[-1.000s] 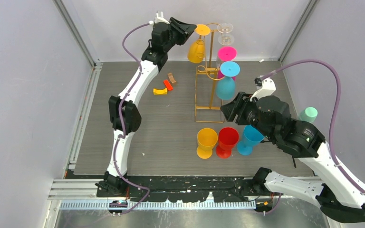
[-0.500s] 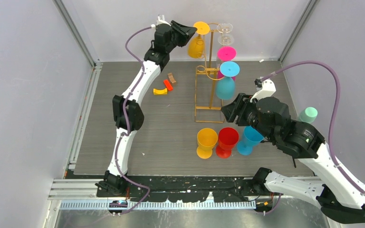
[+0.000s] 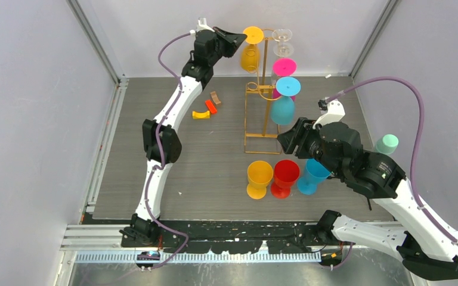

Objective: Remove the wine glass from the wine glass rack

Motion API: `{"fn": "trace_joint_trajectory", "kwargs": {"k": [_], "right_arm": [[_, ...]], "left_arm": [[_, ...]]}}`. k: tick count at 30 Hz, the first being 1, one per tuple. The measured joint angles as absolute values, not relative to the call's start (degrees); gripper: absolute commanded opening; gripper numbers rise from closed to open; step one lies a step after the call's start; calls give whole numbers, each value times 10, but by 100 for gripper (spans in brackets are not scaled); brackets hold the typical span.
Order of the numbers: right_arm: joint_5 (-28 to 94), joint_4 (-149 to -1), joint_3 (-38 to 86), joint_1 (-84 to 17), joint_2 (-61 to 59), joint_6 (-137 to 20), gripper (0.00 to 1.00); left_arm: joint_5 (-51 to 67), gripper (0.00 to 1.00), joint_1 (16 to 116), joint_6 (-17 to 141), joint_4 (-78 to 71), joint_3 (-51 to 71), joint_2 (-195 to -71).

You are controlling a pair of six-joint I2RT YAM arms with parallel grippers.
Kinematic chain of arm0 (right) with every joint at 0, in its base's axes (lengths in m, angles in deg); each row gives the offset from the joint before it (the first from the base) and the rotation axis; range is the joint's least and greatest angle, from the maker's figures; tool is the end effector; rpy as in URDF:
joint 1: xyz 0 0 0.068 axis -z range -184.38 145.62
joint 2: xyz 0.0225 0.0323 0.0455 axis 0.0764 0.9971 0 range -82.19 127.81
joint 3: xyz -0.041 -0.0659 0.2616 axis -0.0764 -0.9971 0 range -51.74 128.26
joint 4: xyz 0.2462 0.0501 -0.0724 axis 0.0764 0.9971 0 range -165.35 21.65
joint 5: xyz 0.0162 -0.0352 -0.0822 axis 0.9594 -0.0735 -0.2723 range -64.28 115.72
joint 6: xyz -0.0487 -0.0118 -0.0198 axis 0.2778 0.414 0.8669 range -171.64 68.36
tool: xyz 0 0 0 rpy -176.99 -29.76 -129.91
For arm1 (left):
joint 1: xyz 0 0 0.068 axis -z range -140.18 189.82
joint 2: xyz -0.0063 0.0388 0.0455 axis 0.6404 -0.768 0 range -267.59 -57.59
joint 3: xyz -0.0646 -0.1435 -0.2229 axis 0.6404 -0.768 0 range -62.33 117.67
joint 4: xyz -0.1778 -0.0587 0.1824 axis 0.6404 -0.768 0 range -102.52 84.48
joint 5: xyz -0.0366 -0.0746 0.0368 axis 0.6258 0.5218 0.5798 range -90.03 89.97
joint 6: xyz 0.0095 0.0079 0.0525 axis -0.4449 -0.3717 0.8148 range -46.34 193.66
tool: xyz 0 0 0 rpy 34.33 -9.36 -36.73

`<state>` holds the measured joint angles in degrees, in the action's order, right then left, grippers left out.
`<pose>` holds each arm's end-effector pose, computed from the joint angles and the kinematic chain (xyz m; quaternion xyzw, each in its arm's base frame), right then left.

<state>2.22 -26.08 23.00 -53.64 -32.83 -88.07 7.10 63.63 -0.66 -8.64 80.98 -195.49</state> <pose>0.1029 0.0976 0.4300 0.0187 0.8278 0.2380 0.5076 0.5136 -0.2315 0.3776 -0.2545 0.6446 -0.5719 0.4390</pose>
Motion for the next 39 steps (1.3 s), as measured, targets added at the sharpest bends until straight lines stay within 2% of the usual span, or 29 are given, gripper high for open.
{"fn": "trace_joint_trajectory", "kwargs": {"k": [23,29,39], "right_arm": [[18,-261,223,-536,-328,-881,57],[19,-261,223,-536,-328,-880,67],[38,-268,223,-536,-332,-881,70]], "left_arm": [[60,0,626,5,-76,773,-1924],[68,0,622,6,-62,740,-1907],[98,0,580,-7,-9,644,-1839]]}}
